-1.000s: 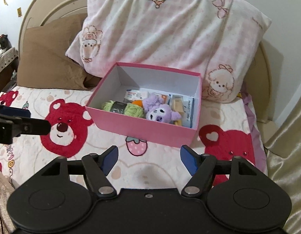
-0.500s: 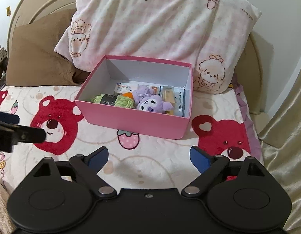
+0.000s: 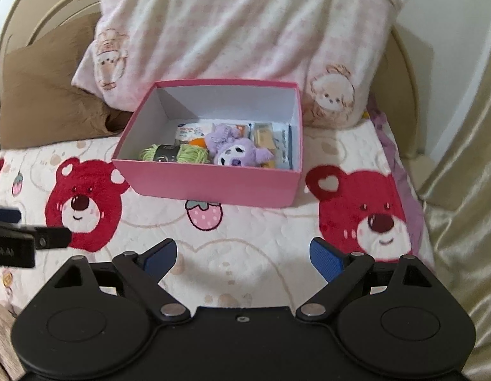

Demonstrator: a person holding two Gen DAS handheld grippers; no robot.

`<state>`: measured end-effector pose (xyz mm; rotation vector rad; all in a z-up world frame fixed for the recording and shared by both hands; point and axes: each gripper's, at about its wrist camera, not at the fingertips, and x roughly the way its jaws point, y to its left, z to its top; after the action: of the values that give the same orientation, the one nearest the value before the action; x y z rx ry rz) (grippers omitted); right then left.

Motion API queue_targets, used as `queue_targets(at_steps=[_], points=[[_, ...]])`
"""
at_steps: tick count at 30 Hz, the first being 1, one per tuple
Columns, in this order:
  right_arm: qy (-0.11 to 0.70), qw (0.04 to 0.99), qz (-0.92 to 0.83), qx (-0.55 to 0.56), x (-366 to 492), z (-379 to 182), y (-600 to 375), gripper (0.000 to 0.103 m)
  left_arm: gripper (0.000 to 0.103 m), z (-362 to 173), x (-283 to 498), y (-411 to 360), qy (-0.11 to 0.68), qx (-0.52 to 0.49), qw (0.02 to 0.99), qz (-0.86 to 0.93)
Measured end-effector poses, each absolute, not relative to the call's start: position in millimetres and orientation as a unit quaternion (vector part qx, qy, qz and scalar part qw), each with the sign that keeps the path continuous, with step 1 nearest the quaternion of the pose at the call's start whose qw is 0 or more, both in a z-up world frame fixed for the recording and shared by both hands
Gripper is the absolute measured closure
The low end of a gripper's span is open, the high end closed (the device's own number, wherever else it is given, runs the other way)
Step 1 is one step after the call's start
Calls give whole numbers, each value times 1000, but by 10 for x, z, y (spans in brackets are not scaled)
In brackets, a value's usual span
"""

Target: Organize objects

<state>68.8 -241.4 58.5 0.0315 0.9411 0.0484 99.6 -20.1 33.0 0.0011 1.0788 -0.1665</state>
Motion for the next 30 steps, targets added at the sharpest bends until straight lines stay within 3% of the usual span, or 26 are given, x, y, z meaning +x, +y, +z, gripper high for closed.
queue_targets(at_steps=[30], points=[[475,880,6,-4,627,479,-2530,10,2,276,930,-330,531,34,843,-84]])
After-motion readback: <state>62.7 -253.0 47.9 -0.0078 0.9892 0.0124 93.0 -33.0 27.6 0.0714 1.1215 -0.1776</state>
